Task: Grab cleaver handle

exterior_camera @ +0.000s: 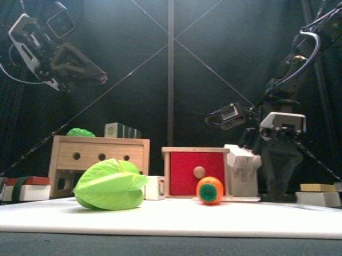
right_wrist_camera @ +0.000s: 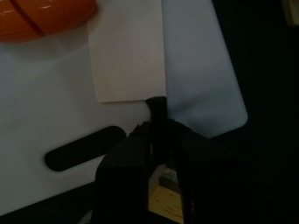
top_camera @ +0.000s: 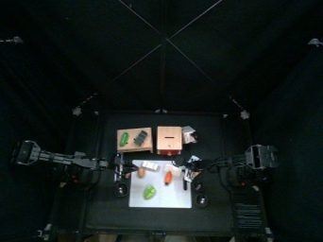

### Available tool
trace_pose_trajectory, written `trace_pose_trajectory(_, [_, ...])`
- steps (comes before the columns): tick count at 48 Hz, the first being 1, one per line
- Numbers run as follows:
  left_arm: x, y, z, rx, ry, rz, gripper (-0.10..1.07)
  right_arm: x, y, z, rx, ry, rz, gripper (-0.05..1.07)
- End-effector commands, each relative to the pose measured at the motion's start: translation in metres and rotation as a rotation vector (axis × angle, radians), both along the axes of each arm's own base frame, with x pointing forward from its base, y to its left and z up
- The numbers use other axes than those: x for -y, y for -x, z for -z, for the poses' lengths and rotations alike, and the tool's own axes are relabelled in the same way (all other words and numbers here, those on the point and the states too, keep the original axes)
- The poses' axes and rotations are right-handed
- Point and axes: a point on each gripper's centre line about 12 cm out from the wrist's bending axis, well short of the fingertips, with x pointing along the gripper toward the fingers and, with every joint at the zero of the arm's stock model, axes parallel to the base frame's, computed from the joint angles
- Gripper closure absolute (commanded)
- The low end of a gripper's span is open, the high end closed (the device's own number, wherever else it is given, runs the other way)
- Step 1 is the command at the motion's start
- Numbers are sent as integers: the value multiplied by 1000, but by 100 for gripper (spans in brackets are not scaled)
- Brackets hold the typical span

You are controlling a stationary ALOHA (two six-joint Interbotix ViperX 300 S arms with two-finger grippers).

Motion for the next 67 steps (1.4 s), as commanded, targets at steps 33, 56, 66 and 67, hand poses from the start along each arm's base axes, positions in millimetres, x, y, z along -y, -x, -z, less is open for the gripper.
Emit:
trace_pose_trajectory(33, [0, -2, -12, 43, 1, 1, 42, -4, -4, -50, 93, 65, -72, 62])
trace_pose_trajectory(56, [-3, 8, -14, 65, 46, -29, 42, -3, -1, -51, 81, 84, -82, 62])
trace_pose_trajectory(66, [-3, 10, -13, 62, 45, -27, 42, -3, -1, -51, 82, 84, -82, 62])
trace_pose_trajectory(67, [-3, 10, -13, 64, 45, -29, 42, -3, -1, -52, 84, 84, -82, 62])
